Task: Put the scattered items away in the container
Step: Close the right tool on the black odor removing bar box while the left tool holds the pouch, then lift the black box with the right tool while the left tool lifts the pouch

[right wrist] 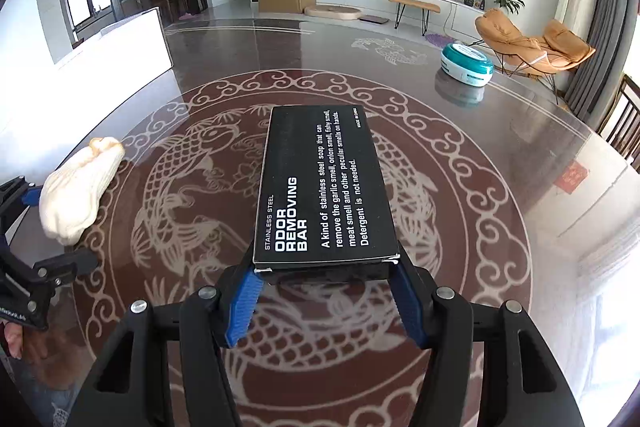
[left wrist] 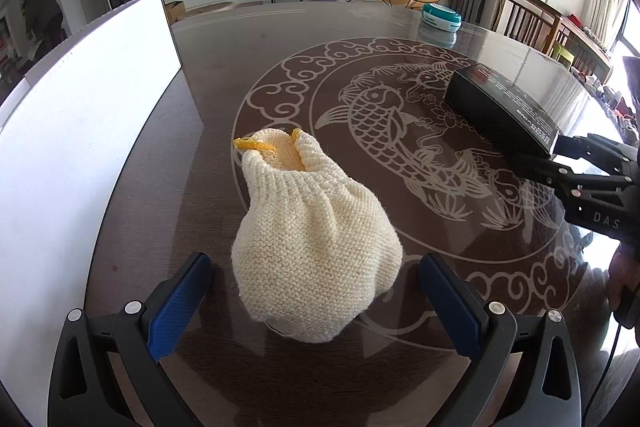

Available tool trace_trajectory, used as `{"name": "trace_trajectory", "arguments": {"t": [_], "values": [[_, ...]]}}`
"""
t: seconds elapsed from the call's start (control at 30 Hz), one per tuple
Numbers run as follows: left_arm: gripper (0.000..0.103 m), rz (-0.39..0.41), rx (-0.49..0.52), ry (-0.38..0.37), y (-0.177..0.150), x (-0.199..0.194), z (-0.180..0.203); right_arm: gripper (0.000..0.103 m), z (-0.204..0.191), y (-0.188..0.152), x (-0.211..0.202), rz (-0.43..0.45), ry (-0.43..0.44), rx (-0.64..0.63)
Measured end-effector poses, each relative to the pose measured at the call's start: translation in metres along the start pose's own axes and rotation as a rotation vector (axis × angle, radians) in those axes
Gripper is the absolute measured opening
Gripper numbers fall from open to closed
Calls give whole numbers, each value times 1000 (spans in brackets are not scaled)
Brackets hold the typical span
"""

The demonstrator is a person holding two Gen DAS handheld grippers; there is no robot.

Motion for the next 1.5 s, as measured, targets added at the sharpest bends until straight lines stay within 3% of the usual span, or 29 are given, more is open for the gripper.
{"name": "trace_trajectory", "arguments": {"t": [0.2,0.4,0.77,0.8,0.9,1.13,1.2,1.33,1.5], "values": [[103,0,0,0,0,0,0,60,-44,-35,-34,-5,-32,36],[103,0,0,0,0,0,0,60,-81,-43,-48,-1,-62,-10],[103,0,1,2,0,0,0,61,-82,-43,-52,-2,-50,-3],[103,0,1,2,0,0,0,63,-80,-43,-52,-3,-38,8],[103,0,1,2,0,0,0,87,-70,-45,-49,-12,3,69],[103,-1,0,-3,0,1,-1,90,-42,-53,-59,63,104,233],[103,-10,14,-15,-1,0,-1,94,-44,-49,-56,36,118,207],[103,-73,149,-82,-6,-5,-4,94,-55,-35,-48,-68,124,64],[103,-155,143,-53,11,6,-8,95,-71,0,-35,-153,92,-156]]}}
Point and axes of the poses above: each gripper's, at about its wrist camera, not at the fingertips, and x roughly the way its jaws point, z to its right, y to its top, the point moved 2 cm from there along x, roughly the way its jaws point, and after that the axes turned 10 degrees about -x, right-handed, at the moved point
